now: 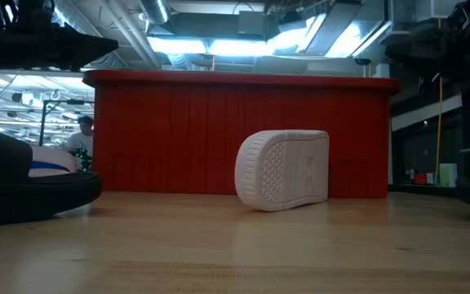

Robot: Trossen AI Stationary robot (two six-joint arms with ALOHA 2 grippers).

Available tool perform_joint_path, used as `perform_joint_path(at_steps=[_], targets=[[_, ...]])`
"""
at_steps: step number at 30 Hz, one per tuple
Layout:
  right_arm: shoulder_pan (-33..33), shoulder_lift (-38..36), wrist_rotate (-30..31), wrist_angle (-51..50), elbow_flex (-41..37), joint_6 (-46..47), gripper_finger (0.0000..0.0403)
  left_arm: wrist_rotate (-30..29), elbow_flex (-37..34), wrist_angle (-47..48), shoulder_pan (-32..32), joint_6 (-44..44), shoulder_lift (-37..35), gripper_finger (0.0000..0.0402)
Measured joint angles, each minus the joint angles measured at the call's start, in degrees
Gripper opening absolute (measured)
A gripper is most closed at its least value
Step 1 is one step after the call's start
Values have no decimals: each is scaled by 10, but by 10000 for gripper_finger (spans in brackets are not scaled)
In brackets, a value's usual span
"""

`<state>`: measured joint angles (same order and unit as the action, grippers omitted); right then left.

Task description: Pick and place slides into bin

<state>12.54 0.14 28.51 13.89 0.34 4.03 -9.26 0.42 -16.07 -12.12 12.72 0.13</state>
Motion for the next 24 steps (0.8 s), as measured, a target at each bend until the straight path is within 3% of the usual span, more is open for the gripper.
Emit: perform_joint_path(at_steps=[24], targets=[[0,0,0,3,0,-30,6,0,0,0,0,2,0,5]])
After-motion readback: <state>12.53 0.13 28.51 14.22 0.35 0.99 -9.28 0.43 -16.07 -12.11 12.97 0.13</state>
